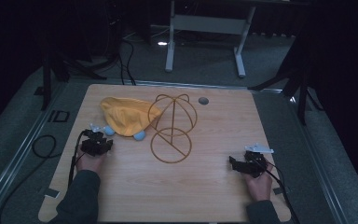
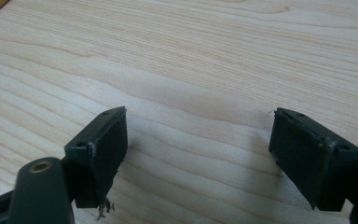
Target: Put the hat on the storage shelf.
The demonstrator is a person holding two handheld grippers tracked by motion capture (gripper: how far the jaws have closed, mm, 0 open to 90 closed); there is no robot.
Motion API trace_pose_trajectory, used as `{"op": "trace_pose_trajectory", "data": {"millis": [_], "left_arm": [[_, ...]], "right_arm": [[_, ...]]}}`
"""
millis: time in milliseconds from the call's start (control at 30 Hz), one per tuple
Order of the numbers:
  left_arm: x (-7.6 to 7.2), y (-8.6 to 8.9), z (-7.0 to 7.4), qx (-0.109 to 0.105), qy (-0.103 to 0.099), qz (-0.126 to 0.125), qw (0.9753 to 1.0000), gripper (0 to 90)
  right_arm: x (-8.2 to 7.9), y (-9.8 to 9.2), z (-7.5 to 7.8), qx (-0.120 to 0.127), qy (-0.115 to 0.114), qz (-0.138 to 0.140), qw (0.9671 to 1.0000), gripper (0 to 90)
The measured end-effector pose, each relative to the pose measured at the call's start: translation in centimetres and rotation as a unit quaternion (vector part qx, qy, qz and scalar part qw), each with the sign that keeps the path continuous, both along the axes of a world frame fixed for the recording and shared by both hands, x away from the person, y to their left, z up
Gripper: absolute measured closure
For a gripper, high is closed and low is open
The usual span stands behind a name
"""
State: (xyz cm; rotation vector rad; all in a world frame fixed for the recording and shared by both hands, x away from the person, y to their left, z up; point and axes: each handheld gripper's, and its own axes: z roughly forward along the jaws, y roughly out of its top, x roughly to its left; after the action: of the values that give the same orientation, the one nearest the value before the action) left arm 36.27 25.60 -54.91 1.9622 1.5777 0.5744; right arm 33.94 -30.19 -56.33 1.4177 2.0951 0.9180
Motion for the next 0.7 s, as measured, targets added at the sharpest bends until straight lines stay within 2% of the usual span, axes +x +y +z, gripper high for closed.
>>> {"op": "trace_pose_trajectory", "data": {"millis": [167,467,700], "left_arm": [[-0.1,0.3,0.4,-0.011,-0.002,0.004,0.9999,68.0],[0.7,0.8,1.4,-0.010,-0.013,0.008,0.9998,65.5],[1.8,1.6,3.2,-0.022,-0.033,0.023,0.9989,65.5]], "right_arm": [[0.0,0.0,0.0,0.000,0.000,0.000,1.0000,19.2],[0.0,0.0,0.0,0.000,0.000,0.000,1.0000,19.2],[0.0,0.0,0.0,0.000,0.000,0.000,1.0000,19.2]]}}
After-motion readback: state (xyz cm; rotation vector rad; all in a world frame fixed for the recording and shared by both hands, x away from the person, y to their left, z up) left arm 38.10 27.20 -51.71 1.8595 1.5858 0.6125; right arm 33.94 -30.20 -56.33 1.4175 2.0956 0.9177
